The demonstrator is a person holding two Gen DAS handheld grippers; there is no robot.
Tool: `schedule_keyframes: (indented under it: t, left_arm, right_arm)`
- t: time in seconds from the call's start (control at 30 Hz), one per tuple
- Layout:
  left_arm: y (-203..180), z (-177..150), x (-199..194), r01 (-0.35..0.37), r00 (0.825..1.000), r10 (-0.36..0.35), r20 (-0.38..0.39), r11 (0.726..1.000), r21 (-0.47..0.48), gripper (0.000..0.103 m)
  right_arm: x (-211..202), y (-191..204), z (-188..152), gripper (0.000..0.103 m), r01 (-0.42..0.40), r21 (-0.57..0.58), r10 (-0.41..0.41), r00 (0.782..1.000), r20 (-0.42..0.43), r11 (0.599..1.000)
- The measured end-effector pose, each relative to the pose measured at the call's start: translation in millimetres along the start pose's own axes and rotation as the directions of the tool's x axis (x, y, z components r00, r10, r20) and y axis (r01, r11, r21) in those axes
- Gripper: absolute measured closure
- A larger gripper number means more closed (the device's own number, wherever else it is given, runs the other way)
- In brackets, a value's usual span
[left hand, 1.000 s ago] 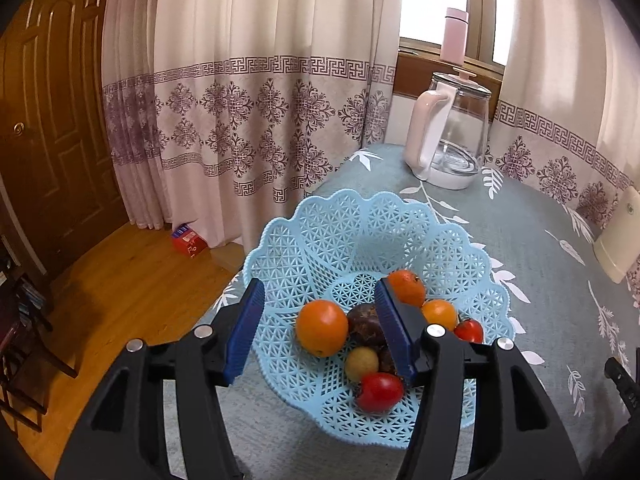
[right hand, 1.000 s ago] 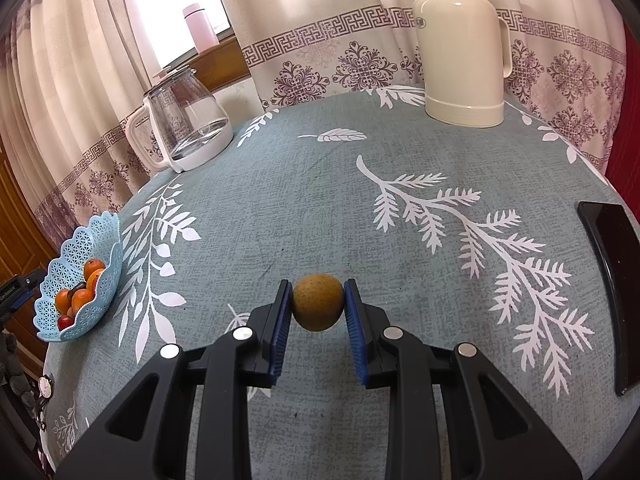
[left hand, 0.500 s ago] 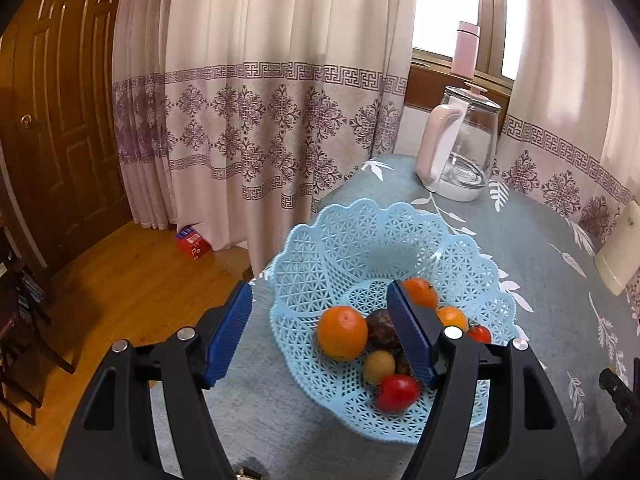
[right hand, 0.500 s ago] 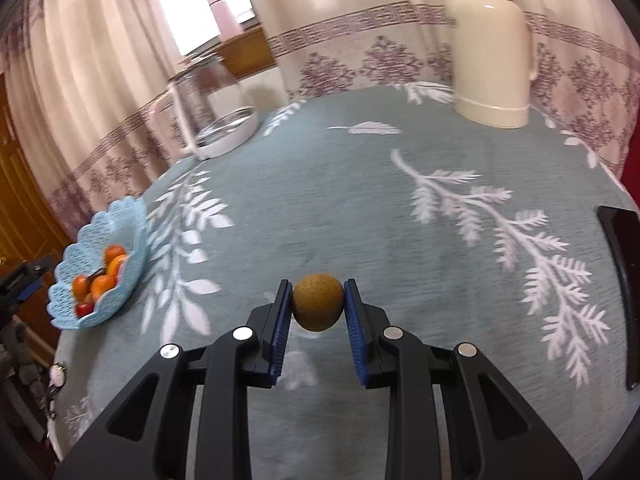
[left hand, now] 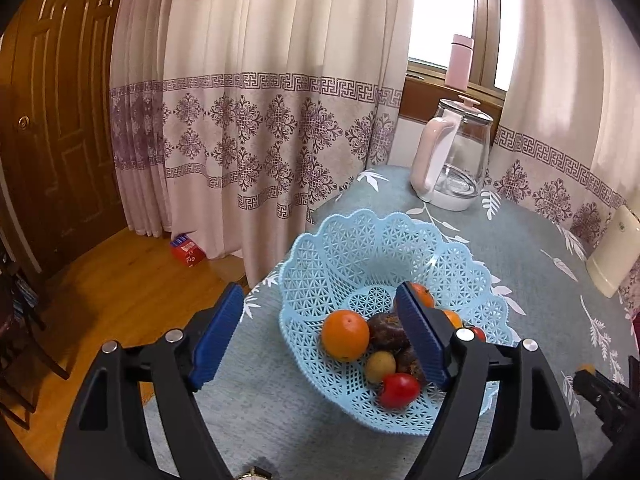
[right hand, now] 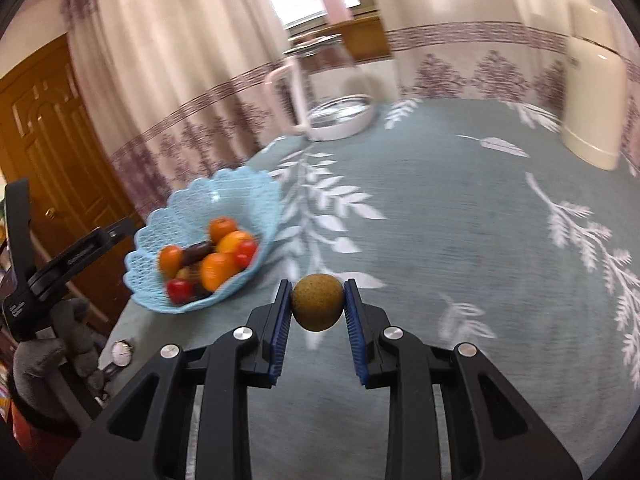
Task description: Organize fruits
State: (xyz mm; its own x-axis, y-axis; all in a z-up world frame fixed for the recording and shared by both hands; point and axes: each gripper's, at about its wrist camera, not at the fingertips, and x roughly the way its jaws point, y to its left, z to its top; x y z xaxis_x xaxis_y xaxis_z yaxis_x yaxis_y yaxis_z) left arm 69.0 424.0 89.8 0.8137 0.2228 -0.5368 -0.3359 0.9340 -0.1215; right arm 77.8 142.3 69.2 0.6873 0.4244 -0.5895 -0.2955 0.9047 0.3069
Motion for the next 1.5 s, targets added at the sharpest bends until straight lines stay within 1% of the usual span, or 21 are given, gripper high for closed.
schedule_keyframes:
  t: [0.2,0.4,0.67,0.73,0.87,1.0,1.07,1.13,1.2,1.33,1.47,1.5]
  left_arm:
    - [12,2,-3,0.009,1.000,-0.009,0.007,1.000,-0.026,0.021]
    - [19,4,-5,0.020,1.000,-0.019,0.013,0.999,-0.029,0.021]
    - [33,8,-6,0.012,1.000,-0.011,0.016,0.998,-0.058,0.017]
    - [34,8,-5,0.014,1.000,-0.013,0.012,0.998,-0.062,0.015]
    - [32,7,-4,0.018,1.000,-0.017,0.009,0.998,-0.055,0.015]
    - [28,6,-2,0.013,1.000,-0.013,0.007,0.999,-0.046,0.010]
    - [26,6,-3,0.007,1.000,-0.007,0.009,0.999,-0.032,0.010]
    - [23,5,-3,0.011,1.000,-0.010,0.009,1.000,-0.025,0.010]
    - [20,4,-4,0.013,1.000,-0.013,0.010,1.000,-0.012,0.008]
    - [16,5,-7,0.008,1.000,-0.009,0.020,1.000,0.014,0.007]
    - [14,6,-10,0.001,1.000,-0.002,0.030,1.000,0.022,0.005]
    - [14,6,-11,-0.004,0.999,0.004,0.033,1.000,0.024,0.005]
  right_arm:
    - [15,44,8,0.076,-0.069,-0.063,0.068,0.997,-0.025,0.996]
    - [31,84,12,0.076,-0.115,-0.125,0.110,0.993,-0.049,0.985]
    - [53,114,13,0.074,-0.148,-0.158,0.136,0.987,-0.084,0.976]
    - [55,115,13,0.070,-0.143,-0.158,0.131,0.988,-0.086,0.977]
    - [56,106,9,0.070,-0.127,-0.134,0.116,0.989,-0.090,0.983]
    - [53,90,6,0.069,-0.095,-0.089,0.087,0.992,-0.091,0.991]
    - [52,82,4,0.067,-0.085,-0.067,0.079,0.993,-0.088,0.994]
    - [49,77,2,0.055,-0.071,-0.053,0.067,0.994,-0.083,0.996]
    - [46,74,1,0.055,-0.060,-0.050,0.056,0.995,-0.077,0.997]
    - [43,72,-1,0.055,-0.046,-0.060,0.041,0.996,-0.074,0.997]
    - [41,71,-2,0.054,-0.034,-0.072,0.029,0.996,-0.082,0.997]
    - [41,70,-2,0.050,-0.033,-0.072,0.027,0.996,-0.085,0.997]
